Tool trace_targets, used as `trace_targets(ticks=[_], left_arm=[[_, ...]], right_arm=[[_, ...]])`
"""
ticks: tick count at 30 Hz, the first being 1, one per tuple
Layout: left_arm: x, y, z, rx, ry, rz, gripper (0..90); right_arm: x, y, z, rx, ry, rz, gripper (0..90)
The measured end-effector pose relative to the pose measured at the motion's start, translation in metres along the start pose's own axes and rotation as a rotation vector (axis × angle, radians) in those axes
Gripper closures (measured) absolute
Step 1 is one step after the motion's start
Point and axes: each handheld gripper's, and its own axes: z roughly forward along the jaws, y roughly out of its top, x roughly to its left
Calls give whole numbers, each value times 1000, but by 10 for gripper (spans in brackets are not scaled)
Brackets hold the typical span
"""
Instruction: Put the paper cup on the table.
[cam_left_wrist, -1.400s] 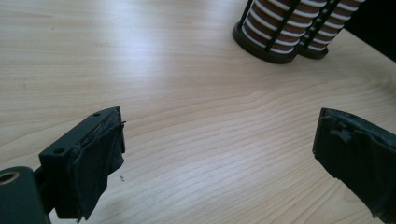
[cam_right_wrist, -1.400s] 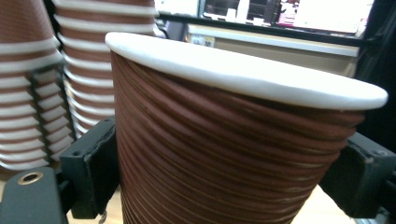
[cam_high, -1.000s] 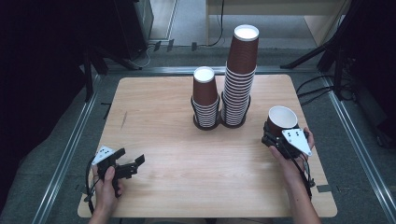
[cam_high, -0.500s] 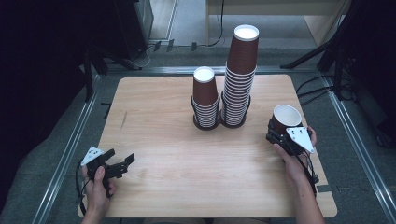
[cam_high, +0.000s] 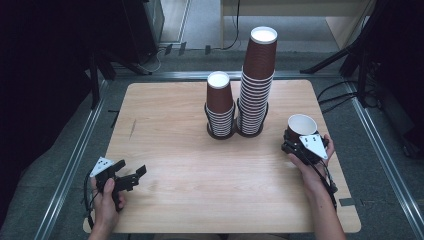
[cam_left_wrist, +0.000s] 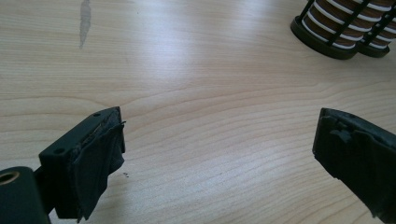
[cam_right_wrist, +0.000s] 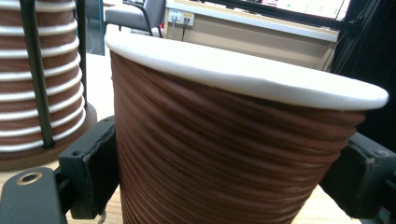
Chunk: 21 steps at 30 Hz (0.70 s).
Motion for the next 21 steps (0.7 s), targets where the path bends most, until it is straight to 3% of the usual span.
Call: trace_targets(ticks=[7, 11, 16, 21], left_arm=[[1, 0, 1, 1, -4, -10, 23], [1, 0, 1, 3, -4, -6, 23], [2, 0, 1, 4, -6, -14, 23], [2, 0, 1, 5, -11, -23, 23]], right_arm=[[2, -1, 0, 5, -3, -22, 107], [0, 1, -2, 25, 8, 8, 103], [-2, 2, -4, 37, 61, 31, 97], [-4, 3, -6, 45, 63, 50, 88]])
